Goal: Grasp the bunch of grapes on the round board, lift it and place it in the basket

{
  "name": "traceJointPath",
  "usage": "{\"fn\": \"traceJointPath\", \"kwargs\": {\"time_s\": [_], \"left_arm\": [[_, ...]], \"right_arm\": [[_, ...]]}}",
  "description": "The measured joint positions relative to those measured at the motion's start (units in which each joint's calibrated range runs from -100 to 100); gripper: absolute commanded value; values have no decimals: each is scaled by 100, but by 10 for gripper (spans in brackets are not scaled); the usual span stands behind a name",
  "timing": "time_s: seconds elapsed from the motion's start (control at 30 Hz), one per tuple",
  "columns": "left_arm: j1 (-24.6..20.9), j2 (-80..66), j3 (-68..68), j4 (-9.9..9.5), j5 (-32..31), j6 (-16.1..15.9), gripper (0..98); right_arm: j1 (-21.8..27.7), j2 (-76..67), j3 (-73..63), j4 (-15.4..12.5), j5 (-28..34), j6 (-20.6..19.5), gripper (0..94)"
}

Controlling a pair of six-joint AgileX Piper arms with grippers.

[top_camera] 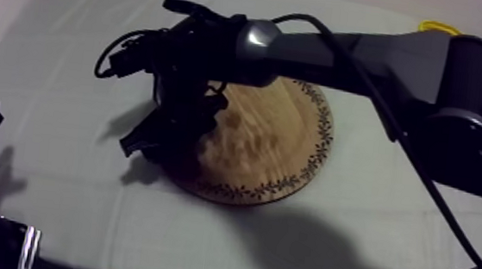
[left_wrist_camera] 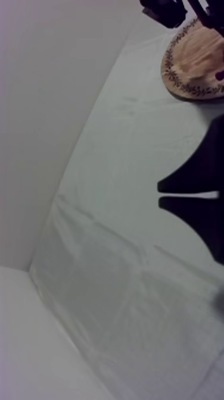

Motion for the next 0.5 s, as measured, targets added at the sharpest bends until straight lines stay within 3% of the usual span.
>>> {"fn": "traceJointPath", "kwargs": {"time_s": [0.27, 0.5], "left_arm": [[0, 0, 0, 0, 0, 0, 0], [0, 0, 0, 0, 0, 0, 0]], "right_arm": [[52, -313, 255, 125, 195, 25, 335], [275, -1529, 1134, 208, 283, 131, 349]]}}
